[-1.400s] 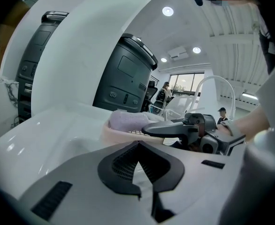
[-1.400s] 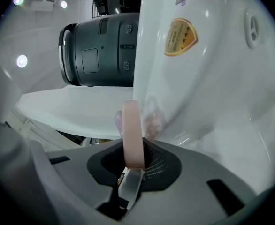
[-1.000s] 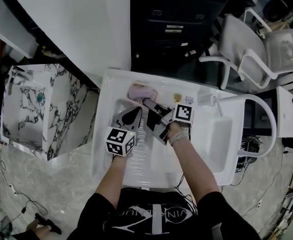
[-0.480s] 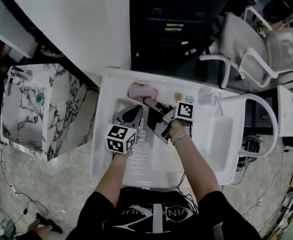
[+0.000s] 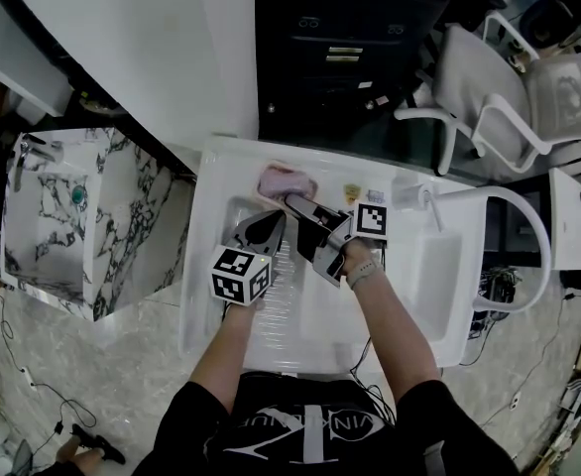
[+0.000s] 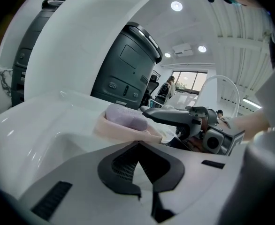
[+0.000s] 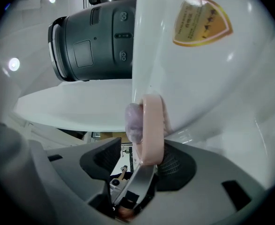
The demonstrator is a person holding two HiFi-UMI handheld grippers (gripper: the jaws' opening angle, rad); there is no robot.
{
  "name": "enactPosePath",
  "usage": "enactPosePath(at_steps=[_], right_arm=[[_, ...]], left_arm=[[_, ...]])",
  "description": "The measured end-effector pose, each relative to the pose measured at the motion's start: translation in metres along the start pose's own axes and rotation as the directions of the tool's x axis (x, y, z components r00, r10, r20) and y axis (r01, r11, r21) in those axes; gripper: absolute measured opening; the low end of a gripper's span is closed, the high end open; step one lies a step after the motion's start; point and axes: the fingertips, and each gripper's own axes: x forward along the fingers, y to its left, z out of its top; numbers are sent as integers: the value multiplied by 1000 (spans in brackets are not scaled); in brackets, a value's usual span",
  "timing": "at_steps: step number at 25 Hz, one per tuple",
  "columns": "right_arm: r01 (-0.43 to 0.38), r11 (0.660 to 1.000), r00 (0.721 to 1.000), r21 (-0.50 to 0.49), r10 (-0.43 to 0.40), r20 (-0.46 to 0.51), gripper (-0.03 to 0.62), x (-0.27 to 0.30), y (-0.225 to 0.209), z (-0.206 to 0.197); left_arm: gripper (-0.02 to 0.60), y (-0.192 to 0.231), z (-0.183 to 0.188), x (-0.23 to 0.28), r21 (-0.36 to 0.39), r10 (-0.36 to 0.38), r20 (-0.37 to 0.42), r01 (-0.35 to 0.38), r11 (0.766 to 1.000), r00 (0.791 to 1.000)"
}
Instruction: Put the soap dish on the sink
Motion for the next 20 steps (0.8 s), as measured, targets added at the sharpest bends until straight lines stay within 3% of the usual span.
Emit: enactPosePath(at_steps=[6, 20], right_arm=[[41, 999, 999, -27, -42, -19, 233, -5, -1, -2], [118, 992, 993, -45, -118, 2, 236, -30, -17, -5]], left_arm=[[12, -4, 0, 5, -9, -9, -2, 9, 1000, 1000], [12, -10, 2, 15, -27, -27, -5, 27, 999, 1000]])
